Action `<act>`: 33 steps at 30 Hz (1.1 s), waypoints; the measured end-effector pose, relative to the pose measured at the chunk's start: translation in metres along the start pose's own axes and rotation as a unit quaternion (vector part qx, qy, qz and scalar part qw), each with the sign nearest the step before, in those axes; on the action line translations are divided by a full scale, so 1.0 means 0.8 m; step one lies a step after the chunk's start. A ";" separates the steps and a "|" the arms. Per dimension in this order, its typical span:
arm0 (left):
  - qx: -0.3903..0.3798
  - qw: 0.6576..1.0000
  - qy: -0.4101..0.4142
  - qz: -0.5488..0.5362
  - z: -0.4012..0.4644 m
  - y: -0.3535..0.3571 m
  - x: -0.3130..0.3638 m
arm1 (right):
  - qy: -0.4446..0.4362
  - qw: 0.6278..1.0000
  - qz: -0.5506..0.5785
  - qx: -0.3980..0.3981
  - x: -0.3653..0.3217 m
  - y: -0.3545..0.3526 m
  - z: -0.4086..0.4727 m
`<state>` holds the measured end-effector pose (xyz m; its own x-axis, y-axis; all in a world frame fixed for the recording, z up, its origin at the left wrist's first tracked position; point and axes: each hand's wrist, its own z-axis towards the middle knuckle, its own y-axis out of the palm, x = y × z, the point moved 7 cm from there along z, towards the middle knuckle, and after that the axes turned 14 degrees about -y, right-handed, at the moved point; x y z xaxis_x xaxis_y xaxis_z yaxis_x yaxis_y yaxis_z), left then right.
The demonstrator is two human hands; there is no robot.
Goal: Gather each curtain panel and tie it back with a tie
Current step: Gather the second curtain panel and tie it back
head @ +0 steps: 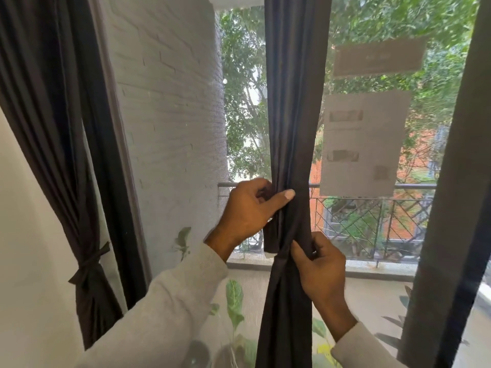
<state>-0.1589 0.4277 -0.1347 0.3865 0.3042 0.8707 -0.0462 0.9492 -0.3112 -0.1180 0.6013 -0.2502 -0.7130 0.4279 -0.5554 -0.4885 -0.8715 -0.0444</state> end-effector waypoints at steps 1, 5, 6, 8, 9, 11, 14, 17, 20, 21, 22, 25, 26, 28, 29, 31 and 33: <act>0.018 1.000 0.005 0.011 -0.004 -0.001 -0.008 | 0.000 1.000 -0.013 0.005 -0.001 -0.001 0.000; 0.062 0.998 -0.022 0.023 -0.011 -0.006 -0.034 | -0.008 0.997 -0.076 0.025 -0.001 -0.003 -0.003; 0.062 0.997 -0.044 0.014 -0.011 -0.007 -0.040 | -0.011 0.995 -0.095 0.027 -0.002 -0.002 -0.005; 0.048 0.996 -0.075 -0.007 -0.014 -0.005 -0.045 | -0.024 0.990 -0.137 0.027 -0.009 0.000 -0.010; 0.041 0.996 -0.082 -0.018 -0.017 -0.004 -0.045 | -0.031 0.988 -0.150 0.028 -0.014 0.002 -0.013; 0.036 0.996 -0.081 -0.034 -0.023 -0.002 -0.046 | -0.055 0.984 -0.166 0.028 -0.025 0.004 -0.018; 0.033 0.996 -0.071 -0.037 -0.033 0.005 -0.052 | -0.153 0.965 -0.213 -0.002 -0.041 0.013 -0.026; 0.051 0.995 -0.060 -0.061 -0.042 0.007 -0.058 | -0.221 0.933 -0.282 -0.034 -0.044 0.021 -0.041; 0.051 0.995 -0.044 -0.076 -0.049 0.009 -0.051 | -0.252 0.909 -0.325 -0.063 -0.040 0.028 -0.057; 0.041 0.995 -0.041 -0.079 -0.051 0.010 -0.047 | -0.257 0.906 -0.328 -0.074 -0.039 0.030 -0.061; 0.030 0.995 -0.043 -0.082 -0.051 0.012 -0.044 | -0.260 0.905 -0.327 -0.085 -0.039 0.032 -0.064; 0.037 0.997 -0.050 -0.051 -0.050 0.013 -0.042 | -0.287 0.906 -0.290 -0.108 -0.045 0.034 -0.068; 0.049 0.997 -0.043 -0.032 -0.047 0.011 -0.045 | -0.296 0.909 -0.271 -0.116 -0.046 0.032 -0.069; 0.060 0.998 -0.030 -0.015 -0.039 0.008 -0.051 | -0.291 0.925 -0.211 -0.125 -0.044 0.024 -0.069; 0.050 0.998 -0.030 -0.017 -0.036 0.006 -0.054 | -0.265 0.943 -0.167 -0.116 -0.039 0.017 -0.067; 0.002 0.998 -0.049 -0.041 -0.031 0.009 -0.056 | -0.184 0.976 -0.097 -0.065 -0.030 0.000 -0.058; -0.052 0.994 -0.067 -0.062 -0.030 0.014 -0.054 | -0.129 0.988 -0.081 -0.024 -0.027 -0.009 -0.045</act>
<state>-0.1535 0.4236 -0.1849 0.2561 0.2005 0.9456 0.0925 0.9687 -0.2304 -0.0806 0.5898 -0.2678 -0.7352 0.6034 -0.3089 -0.5860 -0.7948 -0.1580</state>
